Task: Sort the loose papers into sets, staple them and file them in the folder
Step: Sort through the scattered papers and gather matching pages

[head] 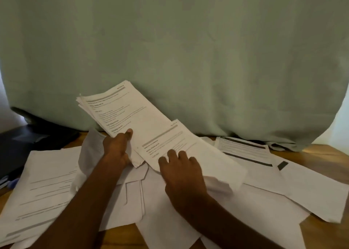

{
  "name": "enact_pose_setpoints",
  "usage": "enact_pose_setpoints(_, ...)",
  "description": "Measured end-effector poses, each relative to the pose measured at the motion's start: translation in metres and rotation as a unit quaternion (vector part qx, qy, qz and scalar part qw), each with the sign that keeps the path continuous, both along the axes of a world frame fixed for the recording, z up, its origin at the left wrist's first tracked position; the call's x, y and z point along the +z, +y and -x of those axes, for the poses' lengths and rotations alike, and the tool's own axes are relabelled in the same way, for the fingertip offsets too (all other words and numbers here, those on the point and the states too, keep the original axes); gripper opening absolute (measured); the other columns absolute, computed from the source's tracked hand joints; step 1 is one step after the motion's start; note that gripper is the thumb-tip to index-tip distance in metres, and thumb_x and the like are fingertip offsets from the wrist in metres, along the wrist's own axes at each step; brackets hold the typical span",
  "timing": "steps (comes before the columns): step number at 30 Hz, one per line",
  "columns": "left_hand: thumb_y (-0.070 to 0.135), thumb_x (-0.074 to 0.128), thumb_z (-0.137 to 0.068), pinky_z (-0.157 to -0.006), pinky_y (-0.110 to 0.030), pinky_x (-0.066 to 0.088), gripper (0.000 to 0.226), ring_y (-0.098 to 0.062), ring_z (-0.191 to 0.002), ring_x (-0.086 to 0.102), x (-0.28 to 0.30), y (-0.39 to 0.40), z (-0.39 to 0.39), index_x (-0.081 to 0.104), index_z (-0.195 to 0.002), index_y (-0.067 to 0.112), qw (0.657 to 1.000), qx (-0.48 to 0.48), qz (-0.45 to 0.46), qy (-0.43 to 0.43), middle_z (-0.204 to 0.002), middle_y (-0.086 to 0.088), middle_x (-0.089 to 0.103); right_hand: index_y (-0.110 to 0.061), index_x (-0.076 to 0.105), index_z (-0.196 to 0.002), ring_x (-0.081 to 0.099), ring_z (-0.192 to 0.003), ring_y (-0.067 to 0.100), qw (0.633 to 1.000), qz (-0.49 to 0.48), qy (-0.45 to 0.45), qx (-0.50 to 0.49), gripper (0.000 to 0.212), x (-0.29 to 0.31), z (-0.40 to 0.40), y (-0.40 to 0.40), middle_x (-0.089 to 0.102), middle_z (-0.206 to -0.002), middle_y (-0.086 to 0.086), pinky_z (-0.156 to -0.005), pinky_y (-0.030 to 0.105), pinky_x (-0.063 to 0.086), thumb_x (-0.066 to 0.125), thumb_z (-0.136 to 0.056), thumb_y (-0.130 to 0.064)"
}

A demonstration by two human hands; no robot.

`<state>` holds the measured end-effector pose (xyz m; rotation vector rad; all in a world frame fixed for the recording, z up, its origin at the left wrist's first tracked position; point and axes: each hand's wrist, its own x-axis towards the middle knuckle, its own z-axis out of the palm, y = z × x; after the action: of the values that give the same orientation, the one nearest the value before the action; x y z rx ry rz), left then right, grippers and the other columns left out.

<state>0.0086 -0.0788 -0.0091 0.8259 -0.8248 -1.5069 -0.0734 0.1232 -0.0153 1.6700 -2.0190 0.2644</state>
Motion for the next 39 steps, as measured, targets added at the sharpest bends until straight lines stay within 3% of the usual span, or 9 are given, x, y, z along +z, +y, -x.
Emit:
enact_pose_setpoints(10, -0.002, 0.075, -0.089, -0.099, -0.059, 0.053, 0.032, -0.033, -0.116, 0.066, -0.003, -0.004, 0.001, 0.068, -0.118, 0.011, 0.999, -0.014, -0.019, 0.030, -0.121, -0.008, 0.072, -0.007, 0.047, -0.137, 0.052, -0.118, 0.032, 0.996, -0.086, 0.017, -0.001, 0.045, -0.009, -0.009, -0.006, 0.050, -0.135, 0.016, -0.089, 0.040, 0.048, 0.067, -0.096, -0.011)
enact_pose_setpoints(14, -0.001, 0.076, -0.088, -0.093, -0.058, 0.055, 0.036, -0.033, -0.112, 0.067, -0.004, -0.008, 0.001, 0.069, -0.121, 0.012, 0.999, -0.016, -0.033, 0.023, -0.116, -0.004, 0.074, -0.016, 0.049, -0.134, 0.052, -0.115, 0.029, 1.000, -0.026, -0.007, 0.007, 0.041, -0.003, 0.000, -0.006, 0.050, -0.132, 0.009, -0.074, 0.035, 0.040, 0.061, -0.095, -0.010)
enact_pose_setpoints(17, 0.000, 0.076, -0.089, -0.075, -0.042, 0.057, 0.034, -0.029, -0.105, 0.068, -0.006, -0.009, 0.003, 0.068, -0.118, 0.015, 0.999, -0.022, -0.035, 0.027, -0.113, -0.003, 0.074, -0.026, 0.056, -0.121, 0.058, -0.105, 0.028, 0.993, 0.107, -0.053, -0.021, 0.030, 0.023, 0.028, -0.001, 0.053, -0.118, -0.001, -0.063, 0.033, 0.033, 0.052, -0.094, -0.013)
enact_pose_setpoints(19, 0.000, 0.076, -0.089, -0.069, -0.039, 0.056, 0.036, -0.028, -0.104, 0.069, -0.005, -0.007, 0.003, 0.068, -0.121, 0.015, 0.998, -0.042, -0.027, 0.043, -0.115, -0.004, 0.074, -0.026, 0.062, -0.113, 0.063, -0.097, 0.030, 0.964, 0.228, -0.122, -0.057, 0.019, 0.047, 0.058, 0.007, 0.061, -0.110, -0.001, -0.064, 0.034, 0.037, 0.055, -0.097, -0.020)
enact_pose_setpoints(24, 0.001, 0.065, -0.097, -0.094, -0.049, 0.055, 0.031, -0.024, -0.105, 0.072, -0.002, -0.004, 0.006, 0.069, -0.123, 0.019, 0.982, -0.162, 0.044, 0.089, -0.116, -0.002, 0.077, -0.020, 0.068, -0.118, 0.065, -0.103, 0.039, 0.868, 0.391, -0.250, -0.175, 0.030, 0.083, 0.157, 0.048, 0.073, -0.111, 0.011, -0.080, 0.039, 0.047, 0.069, -0.090, -0.029)
enact_pose_setpoints(28, 0.007, 0.058, -0.103, -0.082, -0.041, 0.060, 0.022, -0.014, -0.089, 0.077, -0.002, -0.003, 0.009, 0.068, -0.114, 0.023, 0.968, -0.216, 0.085, 0.100, -0.102, 0.004, 0.080, -0.010, 0.073, -0.112, 0.068, -0.102, 0.039, 0.787, 0.399, -0.404, -0.243, 0.032, 0.070, 0.214, 0.076, 0.074, -0.112, 0.016, -0.087, 0.040, 0.053, 0.073, -0.081, -0.020)
enact_pose_setpoints(33, 0.012, 0.057, -0.103, -0.068, -0.031, 0.063, 0.024, -0.015, -0.087, 0.078, -0.001, 0.002, 0.008, 0.064, -0.125, 0.018, 0.965, -0.218, 0.068, 0.129, -0.101, 0.000, 0.080, -0.003, 0.069, -0.114, 0.062, -0.111, 0.050, 0.750, 0.307, -0.396, -0.432, 0.037, 0.022, 0.251, 0.090, 0.065, -0.118, 0.027, -0.093, 0.054, 0.050, 0.075, -0.080, -0.017)
enact_pose_setpoints(37, 0.007, 0.057, -0.102, -0.062, -0.030, 0.062, 0.020, -0.014, -0.081, 0.078, -0.006, 0.001, 0.004, 0.066, -0.118, 0.016, 0.967, -0.214, 0.052, 0.131, -0.095, 0.001, 0.080, 0.003, 0.047, -0.134, 0.042, -0.129, 0.050, 0.786, 0.244, -0.293, -0.486, 0.067, 0.011, 0.253, 0.082, 0.044, -0.138, 0.032, -0.106, 0.067, 0.031, 0.077, -0.078, -0.017)
enact_pose_setpoints(39, 0.005, 0.060, -0.101, -0.057, -0.033, 0.062, 0.019, -0.016, -0.075, 0.078, -0.008, 0.001, 0.005, 0.068, -0.111, 0.019, 0.971, -0.205, 0.053, 0.113, -0.090, 0.002, 0.080, -0.001, 0.053, -0.126, 0.046, -0.123, 0.049, 0.835, 0.263, -0.210, -0.436, 0.054, 0.024, 0.233, 0.070, 0.046, -0.133, 0.029, -0.101, 0.061, 0.037, 0.074, -0.078, -0.013)
